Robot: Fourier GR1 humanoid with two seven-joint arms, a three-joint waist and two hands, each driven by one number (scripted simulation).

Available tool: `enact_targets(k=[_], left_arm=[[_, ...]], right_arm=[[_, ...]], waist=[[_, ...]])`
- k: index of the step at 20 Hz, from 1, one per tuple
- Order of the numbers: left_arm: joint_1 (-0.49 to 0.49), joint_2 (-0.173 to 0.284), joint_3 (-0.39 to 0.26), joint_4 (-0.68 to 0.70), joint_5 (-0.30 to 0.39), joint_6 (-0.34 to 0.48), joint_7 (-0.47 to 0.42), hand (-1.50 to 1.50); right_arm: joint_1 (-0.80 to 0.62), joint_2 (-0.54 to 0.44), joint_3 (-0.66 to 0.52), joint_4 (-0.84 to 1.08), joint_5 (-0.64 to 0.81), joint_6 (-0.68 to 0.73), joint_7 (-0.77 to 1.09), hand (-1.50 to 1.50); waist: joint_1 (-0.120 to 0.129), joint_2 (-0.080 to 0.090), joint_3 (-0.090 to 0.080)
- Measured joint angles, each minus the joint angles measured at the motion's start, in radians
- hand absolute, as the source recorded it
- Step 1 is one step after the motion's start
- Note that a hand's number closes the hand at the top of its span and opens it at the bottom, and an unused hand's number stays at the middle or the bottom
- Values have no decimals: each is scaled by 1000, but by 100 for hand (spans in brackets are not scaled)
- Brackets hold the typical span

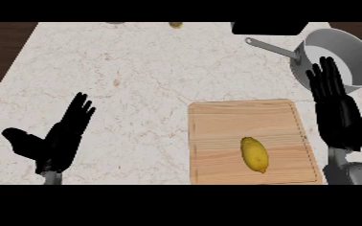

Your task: Pick the lemon from the cutting board and place it in the pot

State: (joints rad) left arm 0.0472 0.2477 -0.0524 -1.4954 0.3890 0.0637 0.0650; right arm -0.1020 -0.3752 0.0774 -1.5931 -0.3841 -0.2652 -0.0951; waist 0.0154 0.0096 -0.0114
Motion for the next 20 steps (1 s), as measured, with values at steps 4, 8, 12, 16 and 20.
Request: enact_targets(k=[4,8,12,16,20], left_arm=[[-19,24,-44,4,-62,-13,14,0],[-44,56,-102,25,-130,-36,33,0],[-52,65,-134,44,-162,-47,49,0],[-84,47,-163,72,-193,-52,55,0],[-101,31,-175,80,-214,-55,69,0]], right_arm=[[23,-21,112,9,76,65,21,150],[38,-115,201,19,266,45,24,-150],[114,-30,220,-60,407,-159,-136,-150],[238,55,271,-161,456,-253,-315,-150],[346,-7,321,-349,539,-259,-198,-150]], waist=[[-11,-5,7],[-37,-11,4],[-64,-18,9],[-54,-15,11],[-40,-14,10]])
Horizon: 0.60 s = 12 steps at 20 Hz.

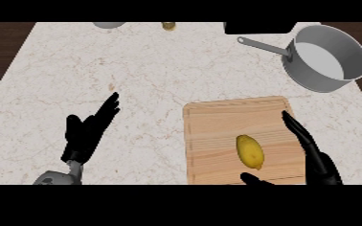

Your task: Pick the lemon from the cutting board and place it in the pot

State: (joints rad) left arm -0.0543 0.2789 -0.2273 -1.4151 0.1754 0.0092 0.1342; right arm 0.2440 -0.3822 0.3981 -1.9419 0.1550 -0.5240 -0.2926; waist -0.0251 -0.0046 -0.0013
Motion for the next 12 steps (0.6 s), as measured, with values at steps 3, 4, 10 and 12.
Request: enact_targets(k=[3,4,10,12], left_arm=[[-5,-4,-2,18,-5,-11,-12,0],[-6,-2,-1,12,-7,-11,-8,0],[-26,-13,5,32,-16,-27,-9,0],[-25,-21,1,24,-24,-23,-2,0]], right_arm=[[47,-73,17,-96,54,31,175,-150],[55,-91,19,-119,64,45,236,-150],[3,-132,3,-244,47,142,590,-150],[-43,-118,3,-229,31,171,676,-150]], waist=[[4,2,-2],[7,2,-2],[22,5,-1],[27,5,0]])
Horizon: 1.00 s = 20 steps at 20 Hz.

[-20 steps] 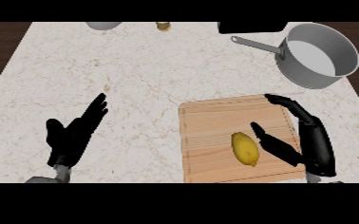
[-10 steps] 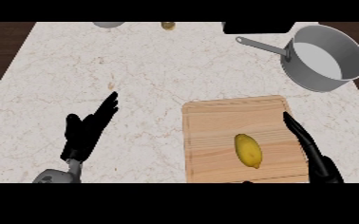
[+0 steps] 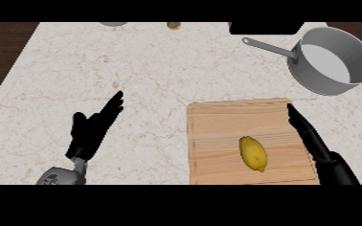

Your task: Pick the lemon from the cutting board and place it in the pot

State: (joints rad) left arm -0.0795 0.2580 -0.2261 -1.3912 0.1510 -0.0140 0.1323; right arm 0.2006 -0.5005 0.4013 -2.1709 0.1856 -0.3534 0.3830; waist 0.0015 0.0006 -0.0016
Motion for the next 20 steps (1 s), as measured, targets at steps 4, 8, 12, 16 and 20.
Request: enact_targets(k=[4,8,12,16,20], left_arm=[[1,0,4,6,-4,-13,-9,0],[-7,-14,3,4,-12,-8,13,0],[-20,-38,17,21,-26,-13,15,0],[-3,-30,42,19,-36,-38,0,0],[-1,-53,46,14,-56,-41,11,0]], right_arm=[[-64,-6,22,98,-42,92,86,-150],[-106,-15,52,214,-55,185,104,-150],[-111,0,27,310,-50,249,58,-150],[-72,12,-24,386,-33,261,-65,-150],[-51,45,-70,453,-12,263,-167,-150]], waist=[[9,2,1],[8,2,1],[2,1,2],[-1,0,2],[-3,-1,2]])
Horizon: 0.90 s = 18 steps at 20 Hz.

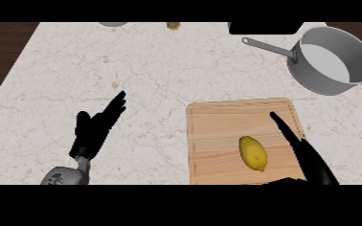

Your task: Pick the lemon from the cutting board and place it in the pot

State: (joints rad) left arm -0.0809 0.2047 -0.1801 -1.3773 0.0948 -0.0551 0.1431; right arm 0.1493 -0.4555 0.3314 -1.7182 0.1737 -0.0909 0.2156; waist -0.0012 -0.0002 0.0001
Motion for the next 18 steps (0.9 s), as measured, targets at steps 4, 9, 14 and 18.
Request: enact_targets(k=[4,9,14,18], left_arm=[[-8,-11,19,10,-9,-12,0,0],[-16,-11,37,14,-9,-28,5,0],[5,-16,42,0,-23,-36,-3,0],[33,-32,40,-28,-43,-39,-5,0]], right_arm=[[8,18,-52,37,-49,58,-79,-150],[5,71,-88,125,-131,118,-217,-150],[3,127,-120,208,-196,172,-301,-150],[-32,174,-141,276,-212,203,-305,-150]], waist=[[0,0,0],[0,0,0],[1,0,0],[2,0,0]])
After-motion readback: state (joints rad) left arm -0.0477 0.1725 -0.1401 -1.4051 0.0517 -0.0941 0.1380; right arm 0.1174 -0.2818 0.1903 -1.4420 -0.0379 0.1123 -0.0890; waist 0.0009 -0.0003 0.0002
